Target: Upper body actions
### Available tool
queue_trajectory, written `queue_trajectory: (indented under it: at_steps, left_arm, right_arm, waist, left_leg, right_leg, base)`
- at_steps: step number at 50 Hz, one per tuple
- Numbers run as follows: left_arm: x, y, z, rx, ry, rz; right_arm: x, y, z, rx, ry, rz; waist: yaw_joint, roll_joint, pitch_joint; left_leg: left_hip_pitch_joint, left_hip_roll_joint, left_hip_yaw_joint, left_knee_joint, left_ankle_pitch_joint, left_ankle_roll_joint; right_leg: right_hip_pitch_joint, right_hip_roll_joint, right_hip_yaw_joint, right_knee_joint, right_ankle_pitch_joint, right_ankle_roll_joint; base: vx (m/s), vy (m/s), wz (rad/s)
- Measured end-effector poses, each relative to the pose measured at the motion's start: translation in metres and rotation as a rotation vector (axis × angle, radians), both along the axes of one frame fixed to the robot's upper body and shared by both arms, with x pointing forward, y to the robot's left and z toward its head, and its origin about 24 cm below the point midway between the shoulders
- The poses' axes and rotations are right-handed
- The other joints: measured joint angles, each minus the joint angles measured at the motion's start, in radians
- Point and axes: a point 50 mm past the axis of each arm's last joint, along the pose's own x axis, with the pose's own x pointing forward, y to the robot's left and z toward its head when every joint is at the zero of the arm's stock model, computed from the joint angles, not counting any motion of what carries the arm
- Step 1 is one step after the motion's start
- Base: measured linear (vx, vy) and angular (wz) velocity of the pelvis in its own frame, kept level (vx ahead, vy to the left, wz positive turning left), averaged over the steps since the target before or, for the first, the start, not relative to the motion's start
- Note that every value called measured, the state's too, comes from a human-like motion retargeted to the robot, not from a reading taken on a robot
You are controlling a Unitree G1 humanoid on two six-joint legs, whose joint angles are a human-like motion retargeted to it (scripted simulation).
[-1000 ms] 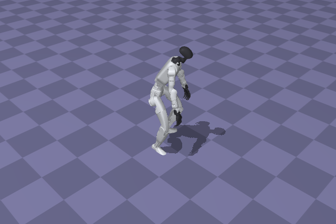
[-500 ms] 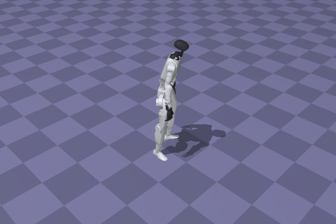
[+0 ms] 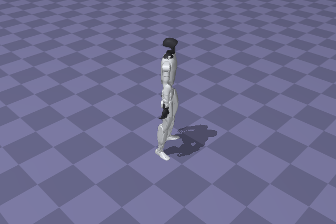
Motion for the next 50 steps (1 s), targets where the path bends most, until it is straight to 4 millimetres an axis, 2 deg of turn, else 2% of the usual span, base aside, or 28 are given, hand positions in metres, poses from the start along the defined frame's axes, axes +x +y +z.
queue_trajectory:
  at_steps: [5,12,21,27,30,32,33,36,40,45,50]
  left_arm:
    - [0.025,0.003,-0.002,0.025,-0.091,0.003]
    - [0.046,-0.011,-0.004,-0.013,-0.180,0.035]
    - [0.038,-0.019,-0.004,-0.017,-0.144,-0.044]
    - [0.029,0.000,-0.003,0.177,-0.104,-0.192]
    - [0.026,0.007,-0.002,0.208,-0.085,-0.237]
    - [0.023,0.010,-0.001,0.173,-0.068,-0.229]
    - [0.022,0.011,-0.001,0.150,-0.058,-0.218]
    - [0.017,0.015,0.000,0.080,-0.029,-0.167]
    - [0.012,0.020,0.002,0.032,-0.003,-0.062]
    - [0.009,0.026,0.003,0.108,-0.022,0.038]
    - [0.016,0.020,0.001,0.107,-0.044,0.046]
  right_arm:
    - [0.021,0.006,0.000,0.044,-0.067,-0.003]
    - [0.031,0.010,0.001,0.092,-0.113,-0.074]
    - [0.033,0.003,0.002,0.075,-0.121,-0.087]
    - [0.031,0.002,0.002,0.062,-0.136,-0.076]
    - [0.030,0.003,0.001,0.035,-0.155,-0.051]
    - [0.028,0.004,0.001,0.018,-0.166,-0.031]
    - [0.027,0.005,0.000,0.011,-0.170,-0.023]
    - [0.023,0.006,0.000,0.002,-0.172,0.000]
    - [0.019,0.009,-0.001,0.011,-0.145,0.029]
    - [0.016,0.011,-0.002,0.051,-0.067,0.047]
    - [0.009,0.009,-0.001,0.067,-0.016,0.027]
  waist:
    - [0.014,-0.018,-0.010]
    - [0.026,-0.044,-0.035]
    - [0.037,-0.049,-0.018]
    - [0.038,-0.034,0.025]
    - [0.044,-0.018,0.039]
    - [0.046,0.000,0.041]
    - [0.042,0.004,0.042]
    - [0.026,0.002,0.049]
    - [0.023,-0.020,0.049]
    - [-0.015,-0.048,0.045]
    - [-0.020,-0.072,0.042]
  left_leg:
    - [0.005,-0.018,0.008,0.000,-0.006,0.006]
    - [0.004,-0.075,-0.004,0.001,-0.024,0.033]
    - [0.023,-0.157,-0.001,-0.006,-0.054,0.085]
    - [0.027,-0.175,0.002,-0.005,-0.067,0.114]
    - [0.023,-0.159,0.022,-0.007,-0.071,0.122]
    - [0.015,-0.135,0.038,-0.007,-0.073,0.125]
    - [0.011,-0.128,0.042,-0.006,-0.073,0.126]
    - [0.001,-0.122,0.048,-0.004,-0.072,0.132]
    - [-0.012,-0.127,0.063,-0.006,-0.071,0.136]
    - [-0.023,-0.146,0.049,-0.011,-0.065,0.139]
    - [-0.010,-0.170,0.026,-0.005,-0.067,0.131]
  right_leg:
    - [-0.001,-0.023,0.006,0.004,0.004,0.009]
    - [0.007,-0.082,-0.013,0.005,0.017,0.037]
    - [-0.002,-0.168,-0.003,0.060,0.044,0.058]
    - [-0.035,-0.206,0.011,0.124,0.107,0.040]
    - [-0.063,-0.213,0.000,0.168,0.128,0.010]
    - [-0.080,-0.196,-0.035,0.204,0.098,-0.046]
    - [-0.087,-0.184,-0.050,0.218,0.078,-0.050]
    - [-0.116,-0.128,-0.011,0.260,0.017,-0.030]
    - [-0.164,-0.036,0.157,0.295,-0.044,0.000]
    - [-0.152,0.074,0.297,0.227,-0.076,-0.001]
    - [-0.104,0.063,0.217,0.133,-0.072,-0.061]
  base:
    - [0.07,0.08,-0.03]
    - [0.13,0.18,0.13]
    - [0.14,0.25,-0.04]
    - [0.08,0.20,-0.17]
    - [0.04,0.12,-0.35]
    - [0.00,0.05,-0.34]
    - [0.00,0.00,0.00]
    - [0.00,0.00,0.00]
    - [0.00,-0.03,-0.08]
    - [-0.03,-0.08,0.16]
    - [0.00,-0.05,0.25]
